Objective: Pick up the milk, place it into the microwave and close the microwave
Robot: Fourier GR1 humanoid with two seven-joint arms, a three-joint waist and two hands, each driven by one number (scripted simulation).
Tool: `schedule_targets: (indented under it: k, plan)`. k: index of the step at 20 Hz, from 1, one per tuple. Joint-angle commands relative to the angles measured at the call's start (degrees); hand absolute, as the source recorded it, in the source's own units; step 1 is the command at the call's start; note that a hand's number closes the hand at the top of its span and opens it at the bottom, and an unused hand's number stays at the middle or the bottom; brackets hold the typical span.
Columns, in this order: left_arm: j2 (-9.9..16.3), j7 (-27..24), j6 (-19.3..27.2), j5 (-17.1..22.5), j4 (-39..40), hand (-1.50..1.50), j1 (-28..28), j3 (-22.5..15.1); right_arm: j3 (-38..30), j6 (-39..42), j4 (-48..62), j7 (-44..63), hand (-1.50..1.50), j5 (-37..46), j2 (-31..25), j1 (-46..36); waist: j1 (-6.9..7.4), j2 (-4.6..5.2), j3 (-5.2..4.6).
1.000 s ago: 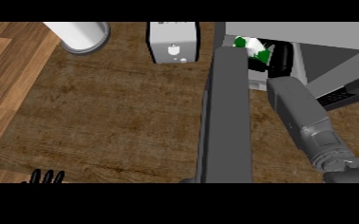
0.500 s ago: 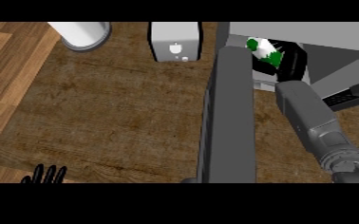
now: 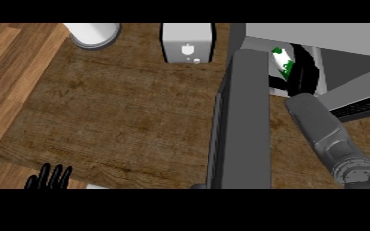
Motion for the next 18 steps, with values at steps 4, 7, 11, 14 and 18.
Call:
schedule_targets:
  k: [4, 7, 11, 14, 18]
  plan:
    - [-0.2, 1.2, 0.4, 0.5, 0.2, -1.50, -1.3, 0.3, 3.0, 7.9, 0.1, -1.6, -1.50, 3.0, 4.0, -4.4, 0.04, -0.59, 0.35]
    - [-0.6, -0.9, -0.1, -0.9, 2.2, -1.50, -0.7, -0.4, 3.2, 9.3, -0.1, -2.0, -1.50, 3.1, 5.1, -4.9, 0.56, -0.53, 0.25]
    - [0.2, -0.1, 0.2, -0.1, 1.1, -1.50, -2.0, 1.2, 3.1, 13.6, -0.2, -3.1, -1.50, 2.9, 7.0, -4.7, -0.77, -0.73, 0.30]
    - [-0.9, -0.8, 0.4, -0.9, 1.6, -1.50, -1.7, -0.2, 0.7, 15.5, -1.8, -3.5, -1.50, 0.6, 8.3, -4.9, -1.06, -0.81, 0.36]
    - [-1.0, -0.8, 0.8, -1.1, 1.8, -1.50, -1.3, 0.2, -2.9, 20.5, -5.1, -7.5, -1.50, -3.2, 9.1, -4.1, -2.65, -1.37, 0.35]
